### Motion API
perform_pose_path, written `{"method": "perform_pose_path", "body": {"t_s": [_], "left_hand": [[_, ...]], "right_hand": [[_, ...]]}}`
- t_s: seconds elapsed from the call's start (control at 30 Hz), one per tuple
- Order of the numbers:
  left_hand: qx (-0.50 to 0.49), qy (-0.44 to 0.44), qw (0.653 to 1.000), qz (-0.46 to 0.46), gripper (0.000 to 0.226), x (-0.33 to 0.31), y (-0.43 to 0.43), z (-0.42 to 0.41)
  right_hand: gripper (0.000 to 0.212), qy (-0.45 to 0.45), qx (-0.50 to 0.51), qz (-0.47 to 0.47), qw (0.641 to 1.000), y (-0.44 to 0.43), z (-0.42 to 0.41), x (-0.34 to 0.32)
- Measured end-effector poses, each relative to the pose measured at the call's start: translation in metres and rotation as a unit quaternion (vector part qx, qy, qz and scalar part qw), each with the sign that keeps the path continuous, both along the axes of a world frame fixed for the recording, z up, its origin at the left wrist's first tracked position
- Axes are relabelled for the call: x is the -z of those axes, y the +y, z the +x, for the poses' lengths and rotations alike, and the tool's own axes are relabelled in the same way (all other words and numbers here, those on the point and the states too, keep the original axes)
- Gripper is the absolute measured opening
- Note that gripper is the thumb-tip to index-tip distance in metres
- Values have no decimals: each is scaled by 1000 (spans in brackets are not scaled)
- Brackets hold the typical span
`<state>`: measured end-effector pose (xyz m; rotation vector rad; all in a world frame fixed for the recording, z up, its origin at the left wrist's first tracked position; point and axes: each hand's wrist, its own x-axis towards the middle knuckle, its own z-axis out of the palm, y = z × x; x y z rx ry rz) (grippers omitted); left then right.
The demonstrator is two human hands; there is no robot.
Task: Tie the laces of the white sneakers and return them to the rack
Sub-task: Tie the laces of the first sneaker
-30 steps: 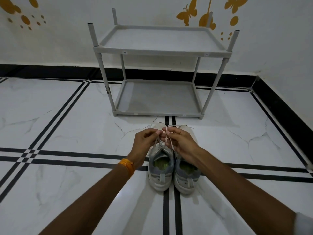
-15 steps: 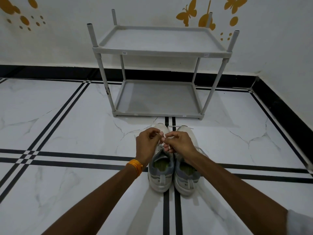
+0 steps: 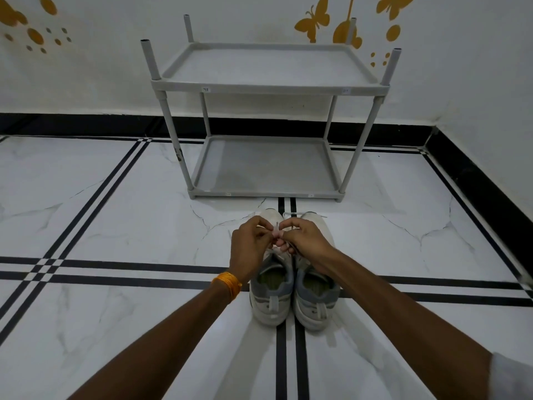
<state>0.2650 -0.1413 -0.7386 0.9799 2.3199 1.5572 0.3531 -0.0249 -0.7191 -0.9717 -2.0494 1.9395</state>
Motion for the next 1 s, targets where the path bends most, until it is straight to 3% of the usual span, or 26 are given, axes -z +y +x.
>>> {"method": "perform_pose_path", "body": {"t_s": [0.17, 0.4, 0.47, 0.57, 0.63, 0.73, 0.83, 1.0], "left_hand": [[22, -17, 999, 33, 10, 1, -2, -4], [10, -19, 999, -36, 13, 3, 1, -4], [4, -88, 995, -41, 21, 1, 1, -7], [22, -260, 965, -37, 47, -4, 0, -14], [73, -304, 948, -55, 50, -7, 1, -21], [147, -311, 936, -79, 32, -12, 5, -25], [124, -302, 943, -68, 26, -7, 6, -23], [57, -118, 986, -105, 17, 3, 8, -15]], "right_hand": [[14, -12, -30, -1, 999, 1, -1, -1], [21, -28, -100, 90, 990, 0, 2, 3], [23, -18, -104, 108, 989, 0, 5, 6], [26, -8, -107, 122, 987, 2, 7, 6], [28, -9, -116, 136, 984, 3, 8, 6], [28, -6, -130, 153, 980, 3, 8, 5], [27, -12, -133, 171, 976, -2, 10, 3], [25, -19, -77, 161, 984, -16, 15, 7]]}}
